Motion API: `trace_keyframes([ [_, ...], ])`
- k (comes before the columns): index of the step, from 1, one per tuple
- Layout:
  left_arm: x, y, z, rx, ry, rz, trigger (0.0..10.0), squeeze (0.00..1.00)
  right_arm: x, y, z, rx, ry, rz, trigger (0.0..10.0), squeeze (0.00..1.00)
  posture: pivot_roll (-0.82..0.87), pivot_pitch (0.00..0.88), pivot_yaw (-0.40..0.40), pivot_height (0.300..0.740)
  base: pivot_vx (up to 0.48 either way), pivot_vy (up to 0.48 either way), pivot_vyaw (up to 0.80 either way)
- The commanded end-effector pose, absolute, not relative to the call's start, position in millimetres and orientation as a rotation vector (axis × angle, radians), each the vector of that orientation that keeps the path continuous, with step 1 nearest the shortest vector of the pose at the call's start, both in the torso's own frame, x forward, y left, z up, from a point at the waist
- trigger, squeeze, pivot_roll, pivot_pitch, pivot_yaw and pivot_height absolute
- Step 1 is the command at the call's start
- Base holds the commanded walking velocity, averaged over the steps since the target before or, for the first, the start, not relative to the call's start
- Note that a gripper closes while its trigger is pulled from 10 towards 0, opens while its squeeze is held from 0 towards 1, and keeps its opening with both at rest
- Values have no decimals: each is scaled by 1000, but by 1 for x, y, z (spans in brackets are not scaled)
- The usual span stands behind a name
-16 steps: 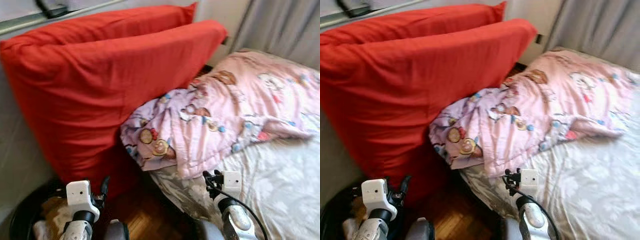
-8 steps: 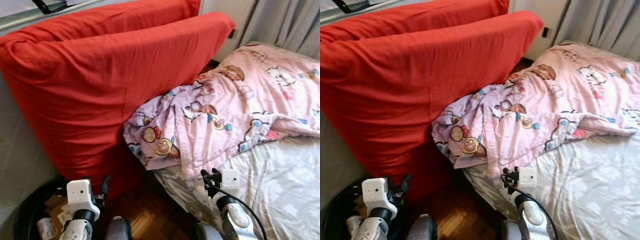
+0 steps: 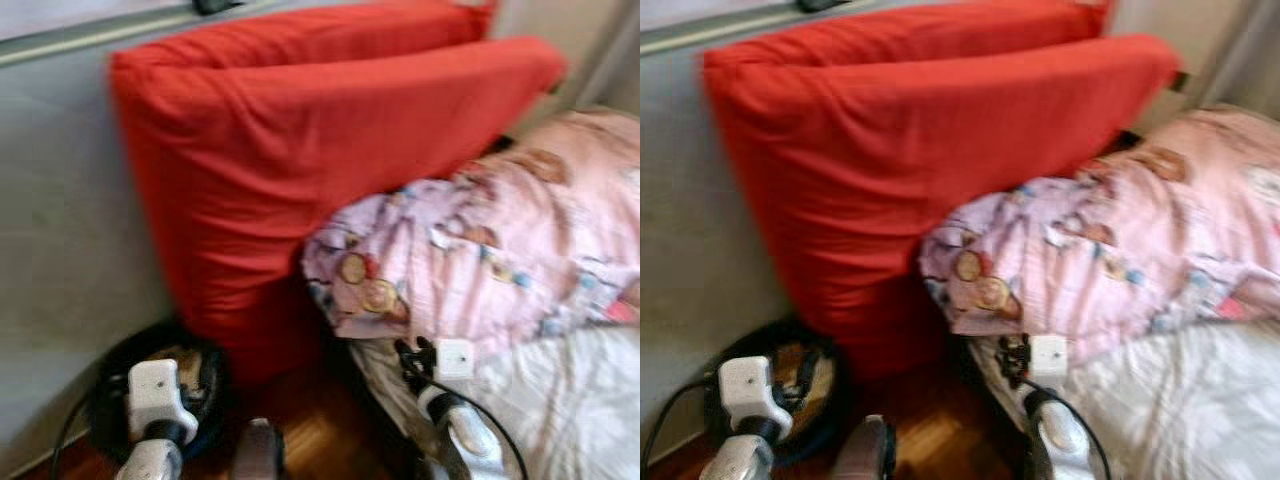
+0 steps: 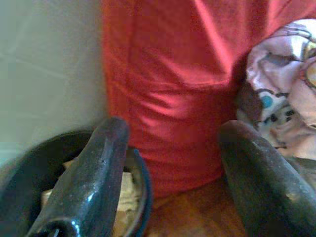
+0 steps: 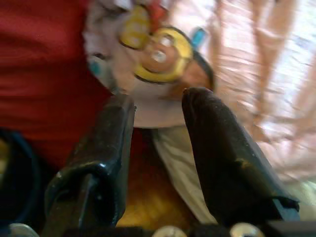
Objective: Clean up the room
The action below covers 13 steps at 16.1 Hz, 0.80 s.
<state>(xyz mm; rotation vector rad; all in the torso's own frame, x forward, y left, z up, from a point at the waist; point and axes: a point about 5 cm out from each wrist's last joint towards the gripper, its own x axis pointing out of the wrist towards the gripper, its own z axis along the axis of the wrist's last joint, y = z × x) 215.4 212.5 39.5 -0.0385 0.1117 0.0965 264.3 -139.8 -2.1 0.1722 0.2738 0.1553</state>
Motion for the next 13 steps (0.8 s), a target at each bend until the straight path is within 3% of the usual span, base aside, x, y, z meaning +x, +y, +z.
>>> trace_keyframes([
  [1,216,209,38,-54,119,83,10000,0,257,-146,-9,181,307,130,10000,0,94,104,-27,636,0,0,0],
  [13,218,204,34,-70,124,58,10000,0,258,-148,-10,165,314,124,10000,0,90,113,-30,636,0,0,0],
])
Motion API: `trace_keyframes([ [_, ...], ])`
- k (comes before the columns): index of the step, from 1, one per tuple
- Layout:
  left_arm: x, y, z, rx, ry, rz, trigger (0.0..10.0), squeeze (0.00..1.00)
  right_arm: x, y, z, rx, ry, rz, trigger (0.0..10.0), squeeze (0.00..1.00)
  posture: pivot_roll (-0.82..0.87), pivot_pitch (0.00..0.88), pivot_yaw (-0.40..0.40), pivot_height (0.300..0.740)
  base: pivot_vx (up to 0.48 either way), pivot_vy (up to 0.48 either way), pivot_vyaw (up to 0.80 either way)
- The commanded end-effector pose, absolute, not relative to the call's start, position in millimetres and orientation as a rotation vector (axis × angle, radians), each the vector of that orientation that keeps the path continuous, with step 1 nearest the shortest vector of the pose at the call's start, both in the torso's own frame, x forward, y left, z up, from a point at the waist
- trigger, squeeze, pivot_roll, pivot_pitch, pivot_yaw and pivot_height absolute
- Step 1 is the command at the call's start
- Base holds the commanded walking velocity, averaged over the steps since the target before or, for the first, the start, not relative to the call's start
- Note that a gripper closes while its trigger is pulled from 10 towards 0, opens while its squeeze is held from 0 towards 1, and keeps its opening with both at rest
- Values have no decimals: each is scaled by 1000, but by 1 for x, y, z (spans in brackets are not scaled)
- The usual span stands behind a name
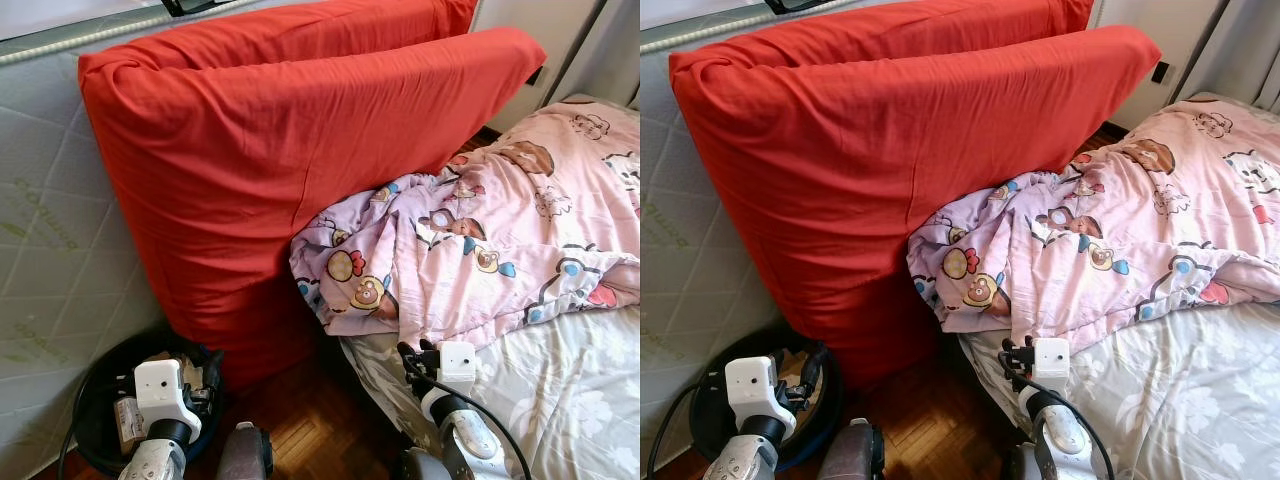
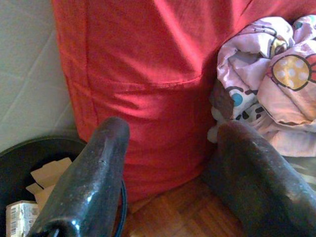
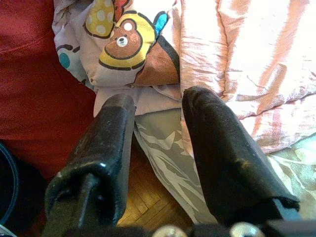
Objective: Clean up the room
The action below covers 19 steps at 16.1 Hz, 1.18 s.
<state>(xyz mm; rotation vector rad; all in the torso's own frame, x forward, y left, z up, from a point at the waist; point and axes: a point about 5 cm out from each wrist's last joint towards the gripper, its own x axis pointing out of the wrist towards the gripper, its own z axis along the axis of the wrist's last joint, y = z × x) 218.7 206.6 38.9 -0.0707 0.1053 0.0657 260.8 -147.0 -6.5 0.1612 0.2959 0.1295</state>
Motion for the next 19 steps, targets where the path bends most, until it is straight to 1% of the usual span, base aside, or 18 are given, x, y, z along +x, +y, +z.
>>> trace_keyframes([
  [1,218,205,34,-70,124,59,10000,0,258,-148,-10,163,315,127,10000,0,90,113,-30,636,0,0,0],
  [3,218,205,34,-69,125,59,10000,0,257,-145,-11,150,322,146,10000,0,90,114,-30,636,272,0,291],
  [6,218,205,33,-69,125,58,10000,0,256,-146,-13,161,334,128,10000,0,91,116,-29,636,307,0,0],
  [8,218,205,33,-70,126,55,10000,0,256,-147,-12,163,327,117,10000,0,89,116,-29,636,154,0,0],
  [11,219,204,34,-70,124,52,10000,0,256,-151,-12,169,318,81,10000,0,89,117,-28,636,0,0,0],
  [14,219,203,33,-70,123,54,10000,0,256,-150,-13,165,323,88,10000,0,90,119,-29,636,0,0,0],
  [19,216,206,28,-68,136,52,10000,0,256,-149,-13,159,328,87,10000,0,92,127,-31,636,269,0,0],
])
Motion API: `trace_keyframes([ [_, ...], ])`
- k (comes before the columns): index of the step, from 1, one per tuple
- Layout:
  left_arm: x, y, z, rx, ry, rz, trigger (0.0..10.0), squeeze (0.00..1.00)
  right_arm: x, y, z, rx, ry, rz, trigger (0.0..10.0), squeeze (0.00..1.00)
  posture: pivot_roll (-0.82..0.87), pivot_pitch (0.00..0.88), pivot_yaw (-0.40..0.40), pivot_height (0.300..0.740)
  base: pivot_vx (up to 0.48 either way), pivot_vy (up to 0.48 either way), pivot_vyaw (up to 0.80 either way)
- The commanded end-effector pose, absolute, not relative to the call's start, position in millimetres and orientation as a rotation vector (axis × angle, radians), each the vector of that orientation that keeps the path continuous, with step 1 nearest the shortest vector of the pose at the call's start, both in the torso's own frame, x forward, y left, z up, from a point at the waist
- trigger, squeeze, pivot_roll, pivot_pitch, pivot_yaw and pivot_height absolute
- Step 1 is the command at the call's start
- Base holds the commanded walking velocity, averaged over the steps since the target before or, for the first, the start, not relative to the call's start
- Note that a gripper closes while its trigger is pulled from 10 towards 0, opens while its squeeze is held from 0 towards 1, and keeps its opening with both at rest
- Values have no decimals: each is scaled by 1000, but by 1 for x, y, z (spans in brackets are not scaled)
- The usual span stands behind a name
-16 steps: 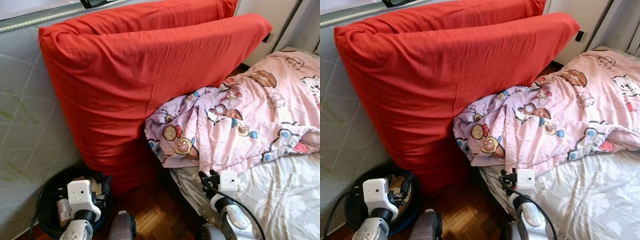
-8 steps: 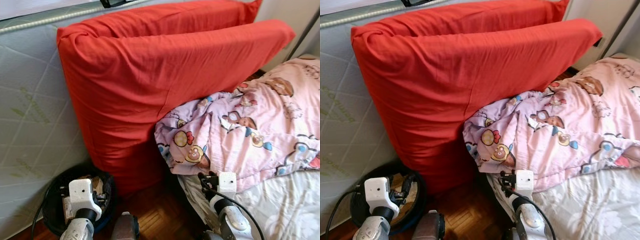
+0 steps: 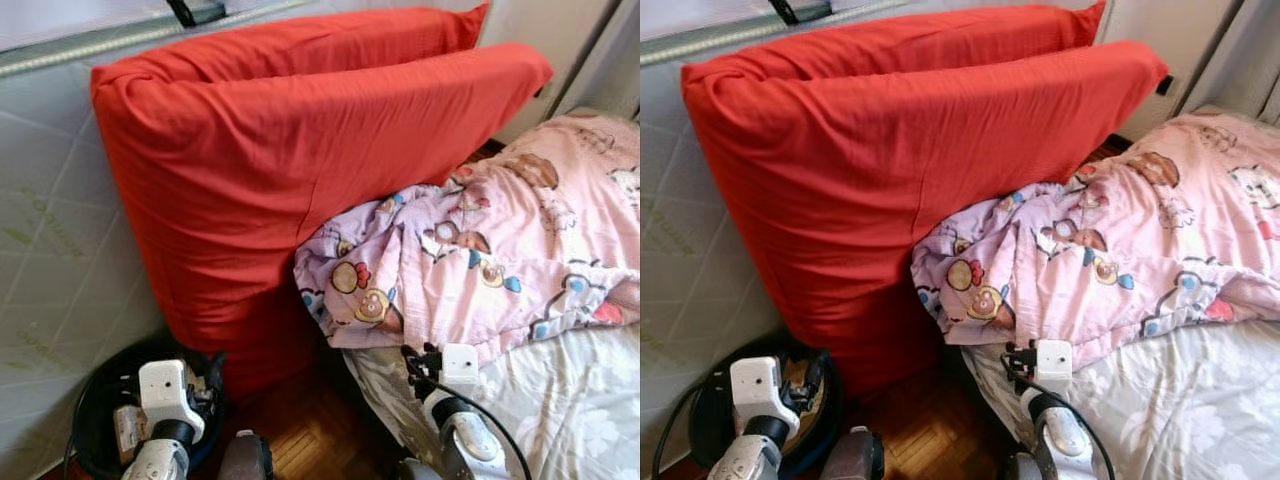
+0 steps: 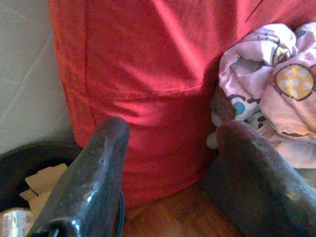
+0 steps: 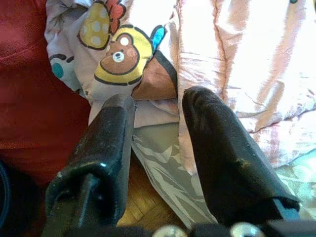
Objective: Clean up the room
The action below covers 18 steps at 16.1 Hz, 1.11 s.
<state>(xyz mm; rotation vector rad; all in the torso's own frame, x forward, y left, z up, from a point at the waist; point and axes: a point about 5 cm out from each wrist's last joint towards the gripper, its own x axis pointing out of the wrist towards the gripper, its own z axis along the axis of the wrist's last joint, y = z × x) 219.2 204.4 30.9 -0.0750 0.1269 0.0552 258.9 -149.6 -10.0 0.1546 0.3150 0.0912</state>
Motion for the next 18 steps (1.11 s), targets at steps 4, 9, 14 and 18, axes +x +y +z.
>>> trace_keyframes([
  [4,217,206,28,-67,135,51,10000,0,257,-149,-13,159,328,86,10000,0,92,127,-30,636,292,0,0],
  [9,218,206,29,-66,127,51,10000,0,257,-149,-13,155,329,83,10000,0,93,127,-29,636,290,0,0],
  [14,215,206,31,-67,122,52,10000,0,256,-154,-16,168,353,42,10000,0,95,139,-28,636,52,0,0],
  [18,213,205,35,-61,118,43,10000,0,266,-162,-21,281,446,-81,10000,0,108,168,-15,636,0,0,0],
])
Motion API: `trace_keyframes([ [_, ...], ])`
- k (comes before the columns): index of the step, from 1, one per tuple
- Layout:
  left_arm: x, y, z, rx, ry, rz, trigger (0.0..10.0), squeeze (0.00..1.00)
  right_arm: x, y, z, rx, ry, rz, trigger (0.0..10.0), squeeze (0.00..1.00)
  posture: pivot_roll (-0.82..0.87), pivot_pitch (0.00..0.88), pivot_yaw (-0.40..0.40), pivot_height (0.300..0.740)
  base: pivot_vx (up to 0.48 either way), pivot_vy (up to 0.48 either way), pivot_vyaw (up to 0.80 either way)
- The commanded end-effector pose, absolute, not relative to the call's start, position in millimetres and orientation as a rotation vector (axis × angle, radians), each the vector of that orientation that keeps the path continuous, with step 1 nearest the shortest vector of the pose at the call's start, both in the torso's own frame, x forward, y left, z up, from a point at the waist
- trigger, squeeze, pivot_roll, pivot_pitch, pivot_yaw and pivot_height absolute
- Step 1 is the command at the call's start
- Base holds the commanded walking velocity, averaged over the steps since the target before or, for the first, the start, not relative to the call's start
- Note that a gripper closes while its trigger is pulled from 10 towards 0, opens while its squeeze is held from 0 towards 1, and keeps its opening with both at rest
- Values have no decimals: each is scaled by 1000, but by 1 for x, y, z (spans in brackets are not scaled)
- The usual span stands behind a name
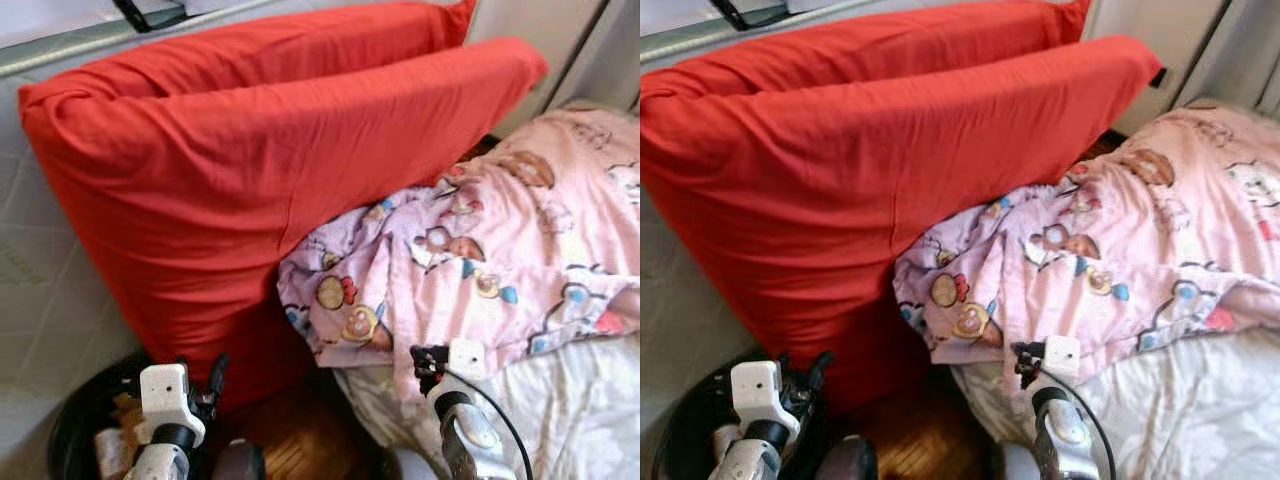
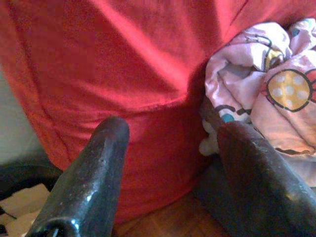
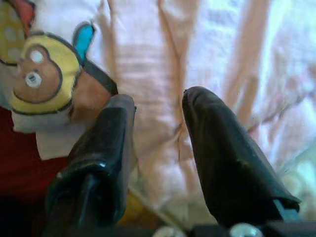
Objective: Clean up the room
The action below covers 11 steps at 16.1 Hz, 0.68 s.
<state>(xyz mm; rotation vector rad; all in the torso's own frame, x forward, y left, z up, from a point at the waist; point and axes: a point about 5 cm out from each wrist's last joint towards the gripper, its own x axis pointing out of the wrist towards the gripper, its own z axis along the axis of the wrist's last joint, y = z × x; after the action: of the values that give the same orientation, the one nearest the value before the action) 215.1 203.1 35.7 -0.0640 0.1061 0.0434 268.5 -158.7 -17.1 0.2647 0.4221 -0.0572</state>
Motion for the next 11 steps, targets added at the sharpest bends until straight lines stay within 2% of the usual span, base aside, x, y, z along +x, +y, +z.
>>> trace_keyframes([
  [1,211,205,36,-59,117,41,10000,0,267,-162,-21,300,460,-100,10000,1000,114,174,-13,636,0,0,0],
  [3,207,204,39,-52,118,38,10000,0,270,-166,-23,352,512,-174,10000,1000,134,194,-5,636,0,0,0],
  [6,197,204,41,-48,128,37,10000,0,275,-165,-23,335,550,-198,10000,1000,152,229,0,636,0,0,0],
  [7,194,204,41,-47,133,38,10000,0,276,-165,-22,351,553,-211,10000,690,159,242,0,636,0,0,0],
  [8,191,205,41,-44,138,42,10000,0,278,-165,-21,362,552,-225,10000,0,162,249,-1,636,0,0,0],
  [11,182,210,40,-43,159,64,10000,0,281,-169,-19,428,539,-289,10000,0,179,282,-7,636,0,0,0],
])
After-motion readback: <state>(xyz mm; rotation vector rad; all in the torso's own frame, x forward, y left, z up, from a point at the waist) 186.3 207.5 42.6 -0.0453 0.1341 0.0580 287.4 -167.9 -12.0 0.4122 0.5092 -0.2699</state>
